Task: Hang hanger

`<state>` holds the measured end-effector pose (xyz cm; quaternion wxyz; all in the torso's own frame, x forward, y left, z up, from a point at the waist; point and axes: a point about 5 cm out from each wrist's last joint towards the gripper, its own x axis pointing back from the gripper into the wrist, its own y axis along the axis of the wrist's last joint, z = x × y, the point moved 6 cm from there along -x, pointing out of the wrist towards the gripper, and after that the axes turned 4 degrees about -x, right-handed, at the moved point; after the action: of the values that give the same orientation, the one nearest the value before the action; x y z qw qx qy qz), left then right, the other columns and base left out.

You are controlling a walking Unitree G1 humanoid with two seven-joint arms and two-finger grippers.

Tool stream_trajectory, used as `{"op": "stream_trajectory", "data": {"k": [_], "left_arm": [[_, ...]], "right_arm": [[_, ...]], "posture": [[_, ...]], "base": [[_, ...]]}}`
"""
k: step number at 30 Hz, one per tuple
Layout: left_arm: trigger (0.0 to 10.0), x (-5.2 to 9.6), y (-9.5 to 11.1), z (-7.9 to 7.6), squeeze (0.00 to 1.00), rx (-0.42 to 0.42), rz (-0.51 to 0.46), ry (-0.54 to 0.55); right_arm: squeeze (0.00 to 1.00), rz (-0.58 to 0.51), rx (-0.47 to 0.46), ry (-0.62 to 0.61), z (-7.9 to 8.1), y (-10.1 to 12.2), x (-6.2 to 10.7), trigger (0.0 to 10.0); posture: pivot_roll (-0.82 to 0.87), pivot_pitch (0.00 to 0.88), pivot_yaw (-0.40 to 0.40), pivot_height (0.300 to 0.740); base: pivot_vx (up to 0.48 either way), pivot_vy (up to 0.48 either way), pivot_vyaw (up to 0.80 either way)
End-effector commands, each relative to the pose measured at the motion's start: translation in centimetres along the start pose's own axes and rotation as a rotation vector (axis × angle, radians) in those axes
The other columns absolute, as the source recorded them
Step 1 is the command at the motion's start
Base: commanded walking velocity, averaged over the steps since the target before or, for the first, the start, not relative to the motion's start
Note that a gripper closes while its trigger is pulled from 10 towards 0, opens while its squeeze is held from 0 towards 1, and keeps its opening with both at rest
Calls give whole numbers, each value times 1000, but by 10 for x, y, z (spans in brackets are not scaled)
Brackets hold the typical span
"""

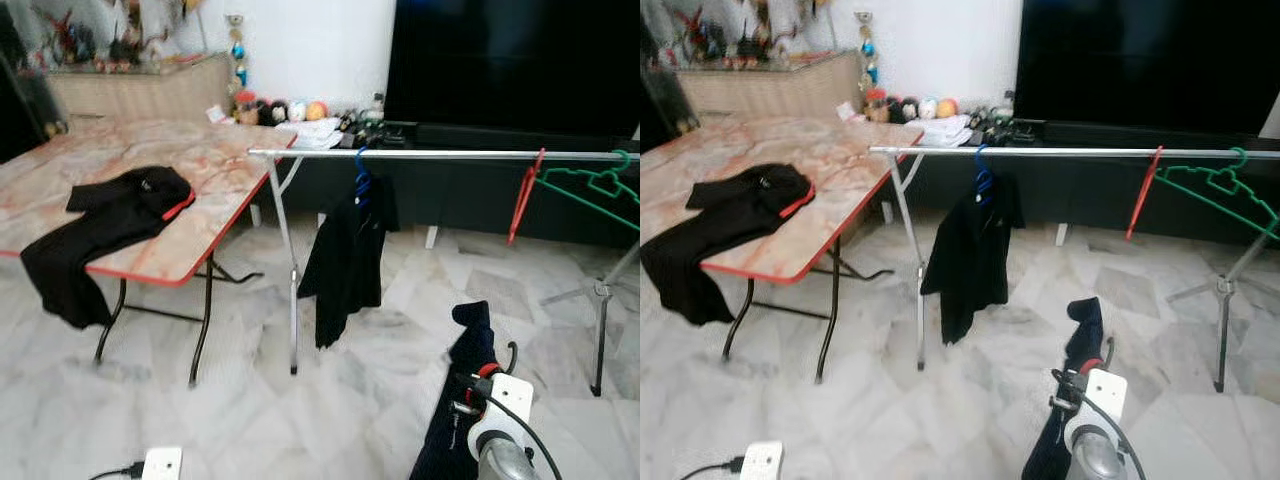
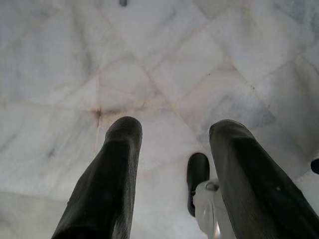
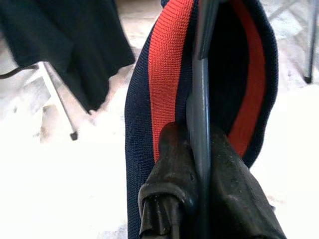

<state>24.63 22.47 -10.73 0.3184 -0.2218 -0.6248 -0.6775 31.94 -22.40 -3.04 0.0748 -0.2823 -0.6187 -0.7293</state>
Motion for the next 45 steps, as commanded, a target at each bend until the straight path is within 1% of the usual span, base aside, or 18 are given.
{"op": "stream_trajectory", "data": {"k": [1,6,9,11,12,13,14,15,18,20,22,24,25,29,33,37,42,45], "left_arm": [[10000,-5,30,1,0,-53,-86,5],[10000,-8,65,-14,0,-189,-194,-40],[10000,-7,101,-26,0,-255,-301,-79],[10000,-7,106,-27,0,-250,-314,-86],[10000,-6,117,-32,0,-291,-351,-113],[10000,-6,117,-32,0,-291,-351,-113],[10000,-4,129,-39,0,-350,-391,-148],[10000,-4,129,-39,0,-350,-391,-148],[10000,3,151,-57,0,-508,-474,-249],[10000,5,152,-65,0,-595,-489,-302],[10000,6,152,-66,0,-614,-490,-312],[10000,8,147,-74,0,-729,-489,-371],[10000,8,147,-74,0,-729,-489,-371],[10000,14,138,-92,0,-862,-490,-476],[10000,16,138,-98,0,-909,-492,-499],[10000,17,139,-105,0,-942,-496,-529],[10000,23,136,-115,0,-961,-471,-636],[10000,23,135,-114,0,-979,-456,-645]], "right_arm": [[0,-11,20,37,10,9,-3,10000],[0,26,140,133,24,3,-3,10000],[0,62,248,250,35,-2,-2,10000],[0,71,256,266,36,-2,-2,10000],[0,78,309,311,38,-2,0,10000],[0,78,309,311,38,-2,0,10000],[0,66,397,355,39,1,0,10000],[0,66,397,355,39,1,0,10000],[0,75,519,589,52,9,14,10000],[0,112,590,684,51,6,22,10000],[0,121,607,697,49,5,23,10000],[0,168,713,838,43,-1,40,10000],[0,168,713,838,43,-1,40,10000],[0,252,859,977,25,2,58,10000],[0,255,893,1039,27,10,67,10000],[0,255,1003,1089,26,18,77,10000],[0,251,1030,1089,26,25,80,10000],[0,250,1028,1090,26,25,80,10000]], "posture": [[70,0,8,740],[63,0,8,740],[46,0,5,740],[46,0,5,740],[44,0,2,740],[44,0,2,740],[42,0,1,740],[42,0,1,740],[29,0,1,740],[31,0,-3,740],[31,0,-3,740],[42,0,-26,740],[42,0,-26,740],[45,0,-39,740],[36,0,-38,740],[30,0,-35,740],[23,0,-31,740],[22,0,-29,740]], "base": [[0,0,0],[0,0,0],[0,0,0],[0,0,0],[0,0,0],[0,0,0],[0,0,0],[0,0,0],[0,0,0],[0,0,0],[0,0,0],[0,0,0],[0,0,0],[0,0,0],[0,0,0],[0,0,0],[0,0,0],[0,0,0]]}}
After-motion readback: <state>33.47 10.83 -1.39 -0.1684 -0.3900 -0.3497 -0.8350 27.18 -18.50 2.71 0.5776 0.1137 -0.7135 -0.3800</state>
